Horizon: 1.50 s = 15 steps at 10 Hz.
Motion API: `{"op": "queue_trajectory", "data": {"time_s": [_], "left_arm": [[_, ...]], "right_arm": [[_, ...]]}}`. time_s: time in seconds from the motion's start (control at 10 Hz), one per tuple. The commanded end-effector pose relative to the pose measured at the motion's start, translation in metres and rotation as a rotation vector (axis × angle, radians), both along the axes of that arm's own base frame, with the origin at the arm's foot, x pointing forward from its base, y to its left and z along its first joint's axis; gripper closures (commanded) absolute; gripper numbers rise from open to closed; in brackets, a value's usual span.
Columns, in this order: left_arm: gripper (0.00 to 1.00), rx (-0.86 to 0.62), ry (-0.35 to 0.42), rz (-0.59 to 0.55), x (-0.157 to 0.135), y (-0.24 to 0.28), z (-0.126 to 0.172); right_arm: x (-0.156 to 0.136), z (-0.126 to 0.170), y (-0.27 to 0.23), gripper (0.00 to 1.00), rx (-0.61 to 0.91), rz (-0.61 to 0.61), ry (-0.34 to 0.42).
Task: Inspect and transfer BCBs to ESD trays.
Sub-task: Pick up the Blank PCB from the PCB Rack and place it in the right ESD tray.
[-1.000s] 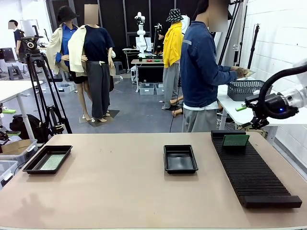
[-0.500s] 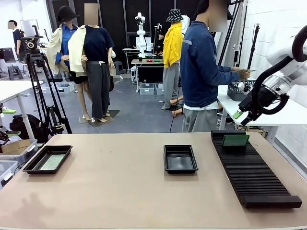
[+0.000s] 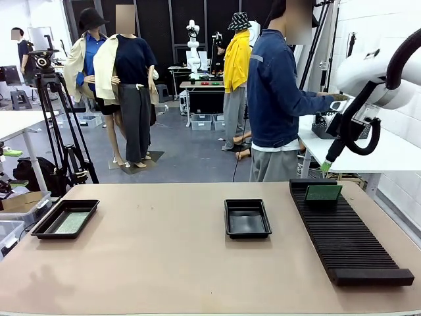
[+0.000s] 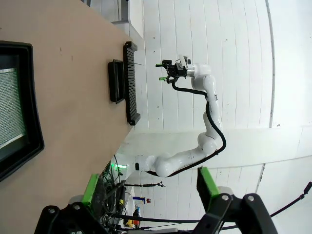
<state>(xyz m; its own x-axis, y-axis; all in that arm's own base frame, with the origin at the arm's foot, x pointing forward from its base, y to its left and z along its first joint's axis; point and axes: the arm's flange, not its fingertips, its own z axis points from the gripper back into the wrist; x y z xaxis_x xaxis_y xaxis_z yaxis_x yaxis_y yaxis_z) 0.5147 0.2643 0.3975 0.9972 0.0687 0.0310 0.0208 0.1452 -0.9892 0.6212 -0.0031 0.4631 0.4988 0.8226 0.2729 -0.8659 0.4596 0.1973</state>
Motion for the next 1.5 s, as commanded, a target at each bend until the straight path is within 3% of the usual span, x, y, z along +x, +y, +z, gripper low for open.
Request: {"op": "queue_trajectory", "data": {"time_s": [0.0, 0.5, 1.1, 1.4], "left_arm": [[0.00, 0.012, 0.000, -0.015, -0.003, 0.000, 0.000], [0.00, 0.012, 0.000, -0.015, -0.003, 0.000, 0.000], [0.00, 0.012, 0.000, -0.015, -0.003, 0.000, 0.000], [0.00, 0.012, 0.000, -0.015, -0.003, 0.000, 0.000]], "right_arm": [[-0.017, -0.013, 0.004, 0.00, -0.109, 0.133, -0.109], [-0.019, -0.030, -0.005, 0.00, -0.206, 0.415, -0.193], [0.012, -0.040, -0.006, 0.00, -0.254, 0.474, -0.277], [0.038, -0.044, -0.003, 0.00, -0.251, 0.492, -0.256]]}}
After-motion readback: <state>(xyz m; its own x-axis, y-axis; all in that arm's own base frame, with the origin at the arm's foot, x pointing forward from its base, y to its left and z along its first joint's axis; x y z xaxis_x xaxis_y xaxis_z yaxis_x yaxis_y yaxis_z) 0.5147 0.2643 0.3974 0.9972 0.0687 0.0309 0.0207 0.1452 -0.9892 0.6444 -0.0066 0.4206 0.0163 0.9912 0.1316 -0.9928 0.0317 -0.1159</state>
